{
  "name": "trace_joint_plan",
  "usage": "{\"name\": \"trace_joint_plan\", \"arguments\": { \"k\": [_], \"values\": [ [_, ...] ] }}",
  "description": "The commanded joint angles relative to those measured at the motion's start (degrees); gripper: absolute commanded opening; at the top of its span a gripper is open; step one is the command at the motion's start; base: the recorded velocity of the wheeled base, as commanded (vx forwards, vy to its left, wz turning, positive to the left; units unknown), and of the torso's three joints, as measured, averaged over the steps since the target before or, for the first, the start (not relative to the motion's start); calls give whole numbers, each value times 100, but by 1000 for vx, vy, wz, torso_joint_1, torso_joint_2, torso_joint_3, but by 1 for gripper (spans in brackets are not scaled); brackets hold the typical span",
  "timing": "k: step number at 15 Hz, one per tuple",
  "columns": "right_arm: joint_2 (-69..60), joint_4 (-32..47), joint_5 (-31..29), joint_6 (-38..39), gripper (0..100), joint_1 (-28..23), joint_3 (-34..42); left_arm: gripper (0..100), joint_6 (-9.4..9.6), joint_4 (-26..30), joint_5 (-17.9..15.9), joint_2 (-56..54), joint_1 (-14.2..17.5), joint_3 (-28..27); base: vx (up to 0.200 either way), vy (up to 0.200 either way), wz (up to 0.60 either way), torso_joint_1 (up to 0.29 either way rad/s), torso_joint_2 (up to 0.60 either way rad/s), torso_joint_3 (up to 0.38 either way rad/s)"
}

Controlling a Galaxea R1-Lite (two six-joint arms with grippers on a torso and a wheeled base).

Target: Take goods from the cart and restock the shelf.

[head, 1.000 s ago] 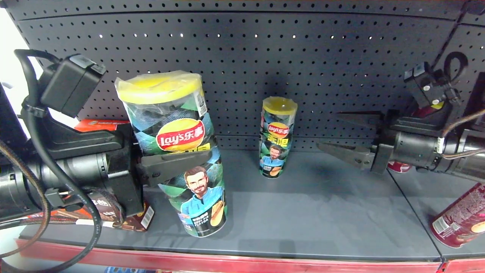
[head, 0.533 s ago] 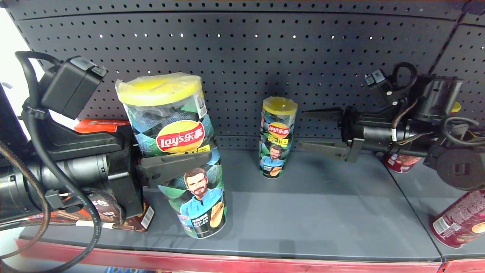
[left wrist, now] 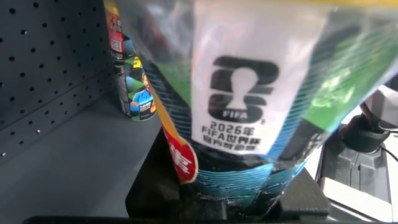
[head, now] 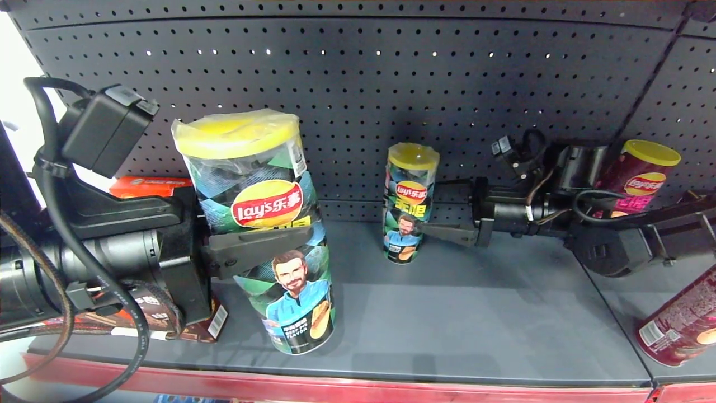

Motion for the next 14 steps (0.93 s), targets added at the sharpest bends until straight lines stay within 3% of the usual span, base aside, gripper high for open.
{"name": "trace_joint_plan", "arguments": {
  "k": [1,3,14],
  "values": [
    [508,-48,81,-2,100,-15,-173,0,-1,-14,-1,13,2,-1,0,0,0,0,0,0],
    [833,-163,380,-2,100,-33,-419,0,-1,-14,-1,31,2,17,0,0,0,0,0,0],
    [1729,-207,723,60,100,38,-1641,0,-1,-41,16,-22,11,412,0,0,0,0,0,0]
  ]
}}
